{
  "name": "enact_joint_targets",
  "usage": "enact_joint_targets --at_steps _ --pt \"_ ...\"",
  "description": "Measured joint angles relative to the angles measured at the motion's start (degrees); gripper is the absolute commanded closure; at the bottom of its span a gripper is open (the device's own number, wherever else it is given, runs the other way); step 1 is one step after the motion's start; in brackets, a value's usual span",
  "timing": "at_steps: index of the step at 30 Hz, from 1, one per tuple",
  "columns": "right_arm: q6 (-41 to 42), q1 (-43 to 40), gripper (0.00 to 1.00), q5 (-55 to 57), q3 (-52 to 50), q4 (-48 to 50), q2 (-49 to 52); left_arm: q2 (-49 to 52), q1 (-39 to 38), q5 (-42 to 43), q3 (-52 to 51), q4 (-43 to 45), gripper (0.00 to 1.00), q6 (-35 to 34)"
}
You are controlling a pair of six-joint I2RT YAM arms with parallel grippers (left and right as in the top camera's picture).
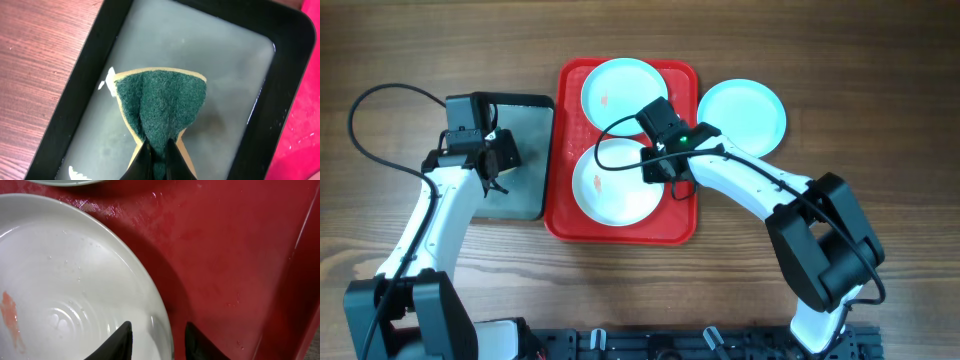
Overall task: Clean dirty plates on tray and stack at the side
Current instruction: 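Lift the sponge from the water tray with the left gripper, then carry the green sponge right toward the white plate with the left gripper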
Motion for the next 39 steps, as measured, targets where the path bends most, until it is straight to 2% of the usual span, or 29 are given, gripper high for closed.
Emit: enact_joint_targets --at_steps 2,3,18,31,39 --pt "0.24 0.0 0.92 0.0 -0.07 0.02 0.0 0.04 0.0 0.31 0.0 0.02 0.96 1.03" --pt "-0.15 0.0 0.96 -0.02 -0.09 0.02 0.0 0.04 0.0 0.35 0.0 0.09 0.96 1.55" --pt "0.0 0.0 0.96 -0.59 -0.22 0.0 0.0 0.04 0.0 2.47 0.0 1.33 0.96 7.93" --pt "0.0 0.0 0.96 -0.85 -0.22 0.02 0.0 0.04 0.0 8.55 0.0 1.95 0.96 9.73" --pt "0.0 0.0 0.96 -1.29 -0.22 0.15 0.0 0.04 0.0 9.44 0.0 2.32 0.96 9.66"
